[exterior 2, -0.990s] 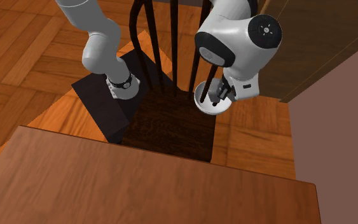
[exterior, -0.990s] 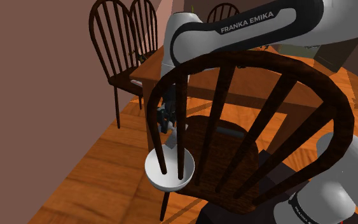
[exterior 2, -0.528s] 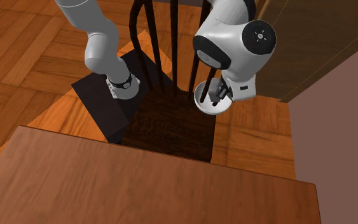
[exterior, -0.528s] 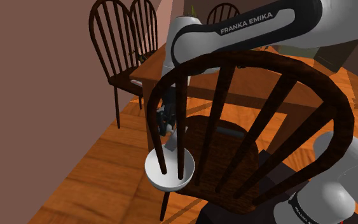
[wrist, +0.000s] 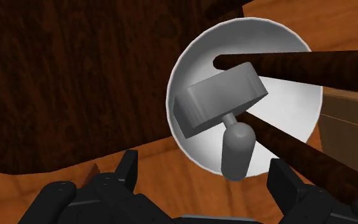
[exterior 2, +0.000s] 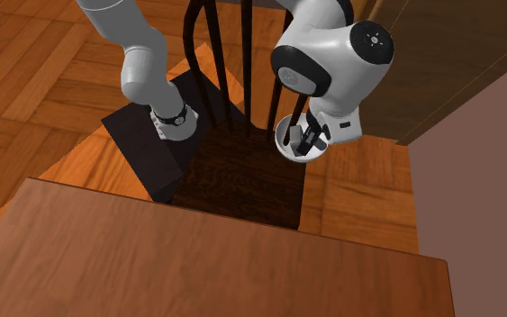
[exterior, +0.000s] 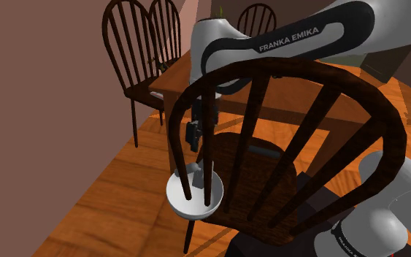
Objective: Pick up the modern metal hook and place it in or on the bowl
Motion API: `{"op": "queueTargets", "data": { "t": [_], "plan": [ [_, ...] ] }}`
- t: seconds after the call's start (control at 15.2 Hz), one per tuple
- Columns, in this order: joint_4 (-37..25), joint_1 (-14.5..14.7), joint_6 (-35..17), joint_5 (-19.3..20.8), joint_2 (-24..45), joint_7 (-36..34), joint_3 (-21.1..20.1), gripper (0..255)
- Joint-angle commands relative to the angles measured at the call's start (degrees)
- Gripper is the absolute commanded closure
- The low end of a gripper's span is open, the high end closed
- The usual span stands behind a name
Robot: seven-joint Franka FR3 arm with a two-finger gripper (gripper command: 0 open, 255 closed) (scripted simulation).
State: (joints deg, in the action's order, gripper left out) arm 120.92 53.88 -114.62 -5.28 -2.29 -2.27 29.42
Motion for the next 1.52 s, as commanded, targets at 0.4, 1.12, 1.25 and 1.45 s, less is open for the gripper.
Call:
{"op": "queueTargets", "data": {
  "t": [0.4, 1.12, 1.25, 1.45],
  "plan": [
    [-5.21, 1.46, 5.53, 8.03, 3.06, 1.35, 0.15, 0],
    [-7.5, 3.31, 5.67, 9.5, 6.89, 8.45, -1.8, 0],
    [-7.26, 4.37, 5.6, 9.94, 8.25, 9.07, -3.45, 0],
    [-8.24, -0.25, 5.43, 9.25, 4.26, 9.14, 0.02, 0]
  ]
}}
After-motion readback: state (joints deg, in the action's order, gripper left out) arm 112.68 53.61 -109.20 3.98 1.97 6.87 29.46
